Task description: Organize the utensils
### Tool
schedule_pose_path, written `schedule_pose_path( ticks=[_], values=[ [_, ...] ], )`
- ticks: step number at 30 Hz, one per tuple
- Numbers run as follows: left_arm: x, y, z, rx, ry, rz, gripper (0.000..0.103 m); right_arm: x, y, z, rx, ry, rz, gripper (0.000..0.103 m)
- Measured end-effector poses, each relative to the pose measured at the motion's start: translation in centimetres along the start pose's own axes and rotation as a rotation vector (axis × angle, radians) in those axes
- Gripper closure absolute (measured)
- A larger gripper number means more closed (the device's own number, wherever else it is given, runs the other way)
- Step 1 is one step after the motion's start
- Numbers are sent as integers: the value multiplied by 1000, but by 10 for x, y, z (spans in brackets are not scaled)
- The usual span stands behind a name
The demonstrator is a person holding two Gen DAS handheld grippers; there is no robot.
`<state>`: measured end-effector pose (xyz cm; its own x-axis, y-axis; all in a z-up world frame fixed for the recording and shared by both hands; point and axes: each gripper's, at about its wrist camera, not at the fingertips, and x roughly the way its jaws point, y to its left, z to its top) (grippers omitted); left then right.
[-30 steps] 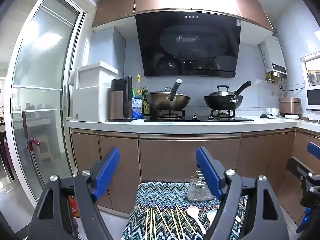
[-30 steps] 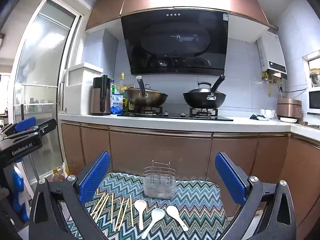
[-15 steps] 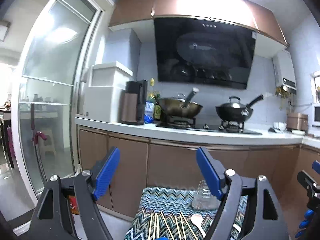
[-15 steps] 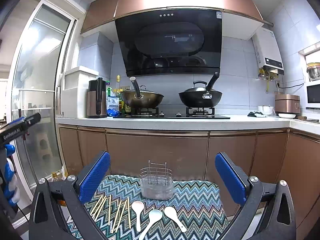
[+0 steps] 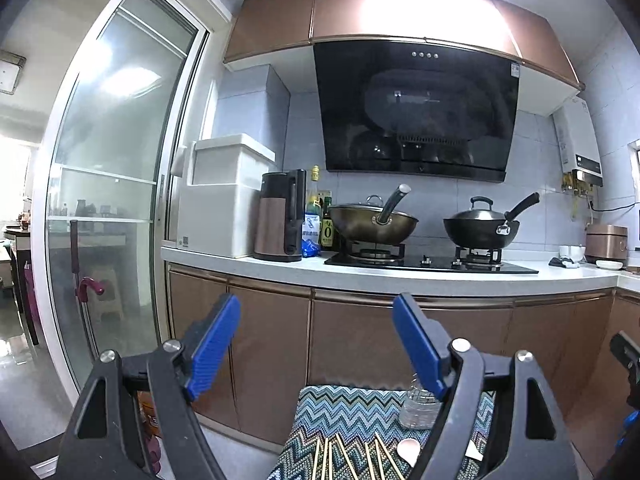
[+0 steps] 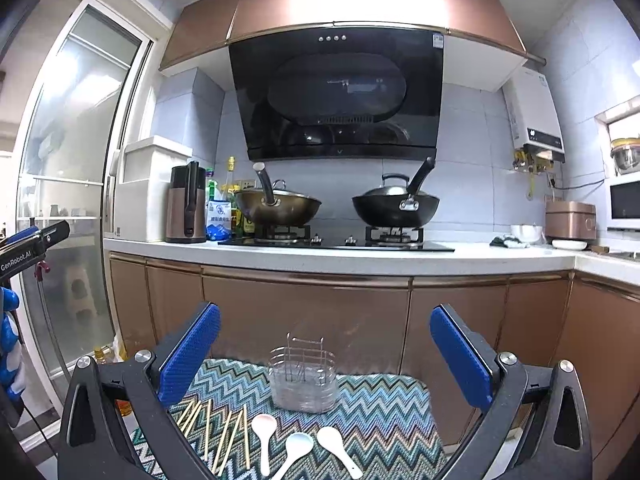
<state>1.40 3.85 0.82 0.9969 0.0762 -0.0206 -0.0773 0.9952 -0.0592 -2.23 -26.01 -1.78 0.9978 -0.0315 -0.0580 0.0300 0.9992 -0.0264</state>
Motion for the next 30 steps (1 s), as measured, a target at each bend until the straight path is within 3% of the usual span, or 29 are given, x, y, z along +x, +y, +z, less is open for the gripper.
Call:
schedule_pose_path(
  ticks=[6,12,19,22,24,28,30],
  values=[
    [24,6,-9,-16,110,-53,25,11,-8,4,-8,5,2,0],
    [73,11,-41,-63,320,-115,25,46,-17,-15,-10,107,44,0],
    [140,14,-93,-73,569,-156,27,95,-33,-54,-18,284,109,1],
    [172,12,-120,-74,683,-183,41,124,-45,-80,3,394,178,10],
    [192,10,-139,-78,769,-214,57,143,-51,-96,22,460,224,20],
    [229,2,-177,-55,909,-250,65,179,-63,-128,70,577,295,35],
    [251,-2,-196,-59,994,-276,77,196,-67,-146,84,631,321,44]
  ],
)
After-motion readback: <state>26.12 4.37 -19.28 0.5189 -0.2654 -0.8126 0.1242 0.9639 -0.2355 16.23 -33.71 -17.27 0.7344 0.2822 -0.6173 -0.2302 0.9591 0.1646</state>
